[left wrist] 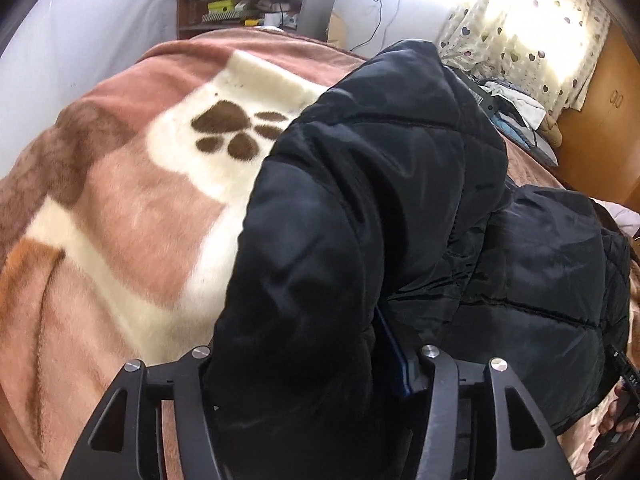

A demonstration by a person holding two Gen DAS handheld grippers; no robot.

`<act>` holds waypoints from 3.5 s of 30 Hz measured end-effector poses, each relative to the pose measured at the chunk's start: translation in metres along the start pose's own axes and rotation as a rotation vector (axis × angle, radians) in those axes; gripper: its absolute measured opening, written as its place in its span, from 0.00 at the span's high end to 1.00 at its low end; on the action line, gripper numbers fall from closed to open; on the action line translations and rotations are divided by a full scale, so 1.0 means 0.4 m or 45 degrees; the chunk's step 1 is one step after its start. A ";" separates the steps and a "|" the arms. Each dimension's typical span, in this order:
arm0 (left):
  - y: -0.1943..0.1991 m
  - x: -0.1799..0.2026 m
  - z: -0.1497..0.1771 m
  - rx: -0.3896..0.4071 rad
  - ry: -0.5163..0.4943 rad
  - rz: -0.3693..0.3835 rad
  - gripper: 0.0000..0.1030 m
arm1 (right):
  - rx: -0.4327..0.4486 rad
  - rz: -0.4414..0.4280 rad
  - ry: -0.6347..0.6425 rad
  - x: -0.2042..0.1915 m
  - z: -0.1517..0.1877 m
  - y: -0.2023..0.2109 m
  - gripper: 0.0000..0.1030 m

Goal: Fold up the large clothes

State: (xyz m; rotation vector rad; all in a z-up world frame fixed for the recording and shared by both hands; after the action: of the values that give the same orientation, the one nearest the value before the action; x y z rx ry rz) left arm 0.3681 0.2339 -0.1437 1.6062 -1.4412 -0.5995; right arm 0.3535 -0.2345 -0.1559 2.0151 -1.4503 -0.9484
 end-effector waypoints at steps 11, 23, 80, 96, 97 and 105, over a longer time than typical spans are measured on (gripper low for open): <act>0.181 0.003 0.065 0.061 -0.093 -0.054 0.25 | 0.105 0.203 -0.056 -0.024 0.014 0.151 0.25; 0.346 0.200 0.260 0.106 -0.255 -0.063 0.14 | 0.071 0.152 -0.031 -0.225 0.153 0.284 0.25; 0.489 0.315 0.467 0.225 -0.234 -0.111 0.14 | 0.052 0.336 0.055 -0.395 0.293 0.375 0.25; 0.489 0.318 0.468 0.218 -0.248 -0.109 0.14 | 0.057 0.341 0.046 -0.400 0.299 0.380 0.25; 0.490 0.319 0.469 0.221 -0.252 -0.111 0.14 | 0.056 0.341 0.045 -0.400 0.300 0.380 0.25; 0.491 0.323 0.474 0.229 -0.263 -0.122 0.14 | 0.051 0.338 0.037 -0.403 0.304 0.377 0.25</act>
State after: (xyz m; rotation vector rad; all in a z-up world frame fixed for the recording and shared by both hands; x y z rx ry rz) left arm 0.1355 0.0664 -0.0487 1.8042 -1.6136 -0.7258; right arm 0.1361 -0.1289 -0.0845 1.7974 -1.6814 -0.7799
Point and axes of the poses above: each gripper's, at about its wrist camera, not at the fingertips, and y roughly against the way its jaws point, x to its right, z to its underside, the point moved 1 cm from there along -y, roughly the way its jaws point
